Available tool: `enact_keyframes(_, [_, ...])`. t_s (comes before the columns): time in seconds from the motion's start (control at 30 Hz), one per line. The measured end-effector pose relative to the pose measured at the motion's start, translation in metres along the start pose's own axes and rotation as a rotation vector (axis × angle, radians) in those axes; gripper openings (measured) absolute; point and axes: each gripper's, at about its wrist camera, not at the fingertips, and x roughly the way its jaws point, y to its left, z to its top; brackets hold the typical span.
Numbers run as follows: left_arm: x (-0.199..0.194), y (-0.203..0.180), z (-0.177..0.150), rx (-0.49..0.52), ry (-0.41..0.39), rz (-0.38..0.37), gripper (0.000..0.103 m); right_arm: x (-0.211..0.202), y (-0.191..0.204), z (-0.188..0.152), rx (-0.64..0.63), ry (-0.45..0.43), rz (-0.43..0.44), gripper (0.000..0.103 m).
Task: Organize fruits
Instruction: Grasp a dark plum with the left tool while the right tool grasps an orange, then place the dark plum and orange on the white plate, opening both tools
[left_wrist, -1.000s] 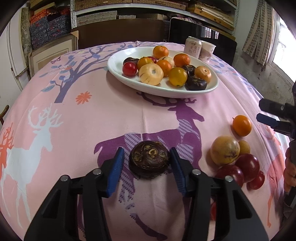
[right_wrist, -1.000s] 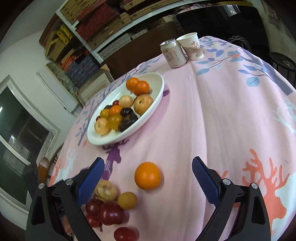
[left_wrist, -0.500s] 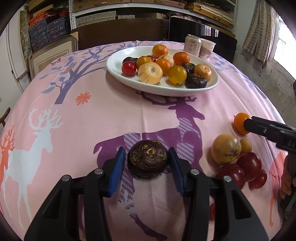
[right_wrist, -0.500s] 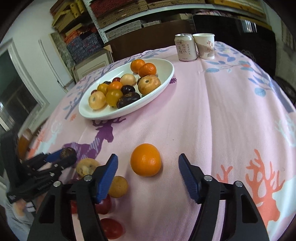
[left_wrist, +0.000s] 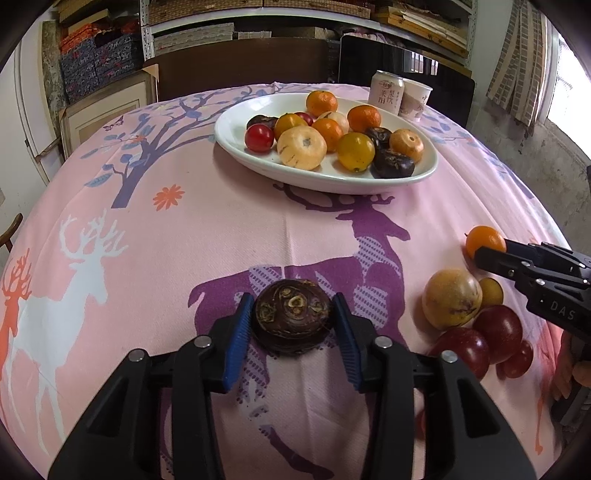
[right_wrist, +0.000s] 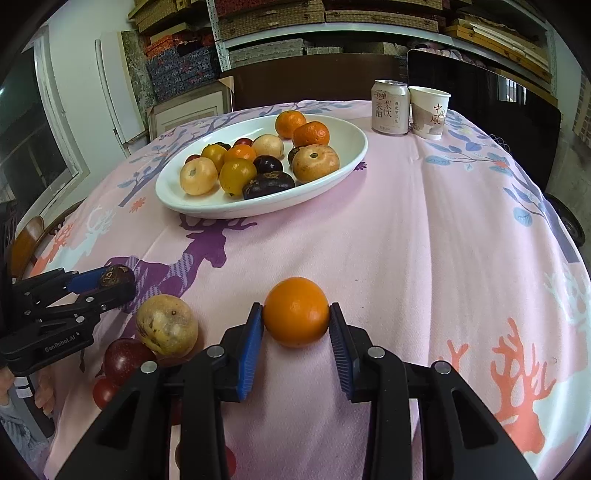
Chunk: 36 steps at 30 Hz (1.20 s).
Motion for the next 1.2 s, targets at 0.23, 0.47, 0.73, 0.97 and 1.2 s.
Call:
enact_keyframes(0.23, [-0.001,0.004,0.000,-0.022,-0.007,0.000,0.042,0.000,0.001,0.000,-0.004,0.001,-0.002,0.037])
enact_keyframes(0.47, [-0.008,0.003,0.001,-0.022,-0.045,0.016,0.042,-0.007,0.006,0.000,-0.025,-0.034,-0.021,0.037])
enact_keyframes(0.73, [-0.015,0.001,0.001,-0.021,-0.075,0.032,0.042,-0.019,0.013,0.002,-0.065,-0.099,-0.078,0.036])
enact_keyframes(0.97, [-0.033,0.008,0.031,-0.046,-0.137,0.044,0.042,-0.040,-0.005,0.023,0.029,-0.150,0.025,0.036])
enact_keyframes(1.2, [-0.033,0.015,0.104,-0.079,-0.207,0.045,0.042,-0.049,0.004,0.093,0.003,-0.204,0.032,0.036])
